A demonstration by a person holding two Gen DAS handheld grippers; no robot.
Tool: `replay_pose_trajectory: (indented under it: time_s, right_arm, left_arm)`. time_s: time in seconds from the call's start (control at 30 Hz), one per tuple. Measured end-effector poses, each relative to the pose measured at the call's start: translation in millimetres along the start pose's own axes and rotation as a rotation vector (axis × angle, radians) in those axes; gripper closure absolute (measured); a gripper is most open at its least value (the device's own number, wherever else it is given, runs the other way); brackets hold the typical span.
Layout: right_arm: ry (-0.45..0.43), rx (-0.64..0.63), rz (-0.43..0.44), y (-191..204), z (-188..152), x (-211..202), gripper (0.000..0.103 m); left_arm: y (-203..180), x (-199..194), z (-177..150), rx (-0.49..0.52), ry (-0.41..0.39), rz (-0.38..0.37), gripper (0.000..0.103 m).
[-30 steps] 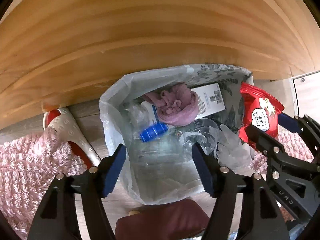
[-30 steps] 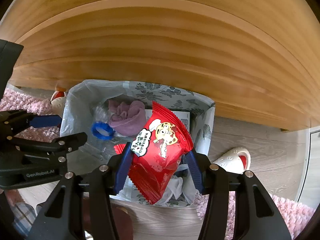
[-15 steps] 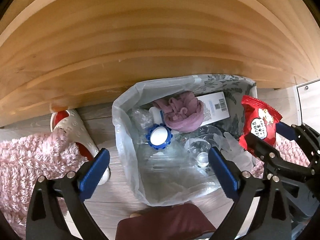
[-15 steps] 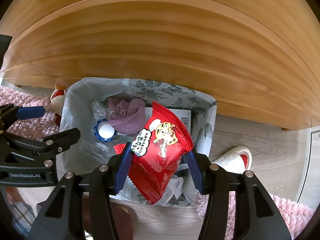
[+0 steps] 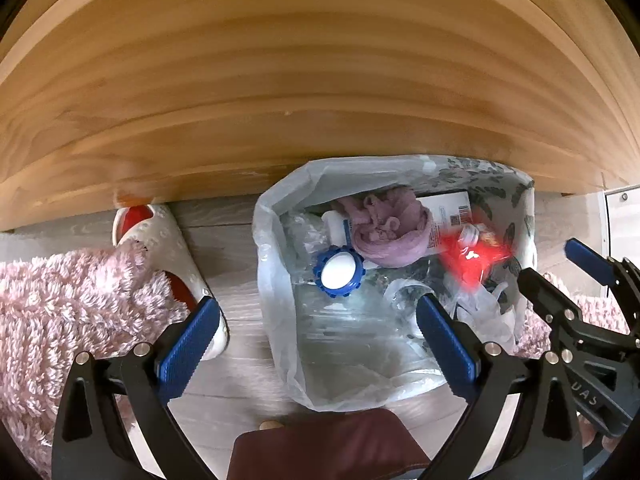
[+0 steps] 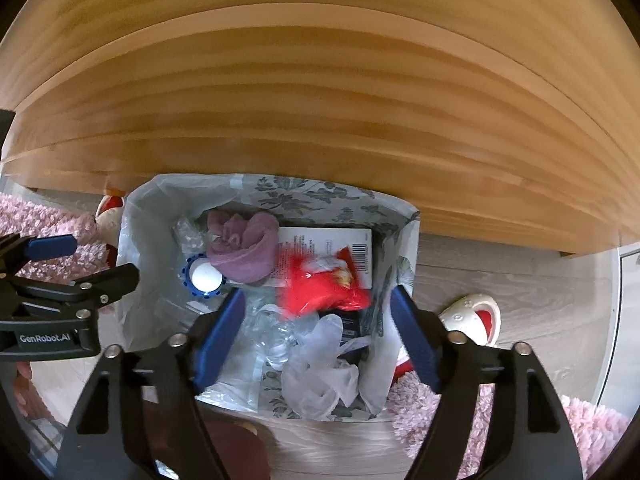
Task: Collect trash
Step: 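Open the right tool to drop the red snack bag into the trash bag, then raise both open tools out of the trash bag toward the bed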
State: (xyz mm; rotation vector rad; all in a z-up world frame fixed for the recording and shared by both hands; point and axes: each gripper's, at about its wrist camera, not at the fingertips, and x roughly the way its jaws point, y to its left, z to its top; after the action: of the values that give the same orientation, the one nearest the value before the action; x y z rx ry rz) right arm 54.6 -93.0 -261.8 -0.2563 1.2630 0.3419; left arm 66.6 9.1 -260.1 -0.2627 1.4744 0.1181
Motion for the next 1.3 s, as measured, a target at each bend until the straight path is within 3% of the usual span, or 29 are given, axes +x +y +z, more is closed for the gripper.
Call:
replay_pose_trajectory:
  time_s: [0.3,0.9,1.3]
  right_arm:
    - [0.024,0.061,-0.003,-12,1,4,0.008]
    - [0.030,0.050,-0.002,-11,0,4,0.008]
    - [-0.040,0.032,-0.054,-12,0,-20,0.008]
  left_arm:
    - [7,-1,2,-0.034,0.006,0.005,0.008]
    - [9,-4,0,-0.041,0.007,0.006,0.007]
    - [0,-33,-1,0.010,-0.098,-0.021,0.008]
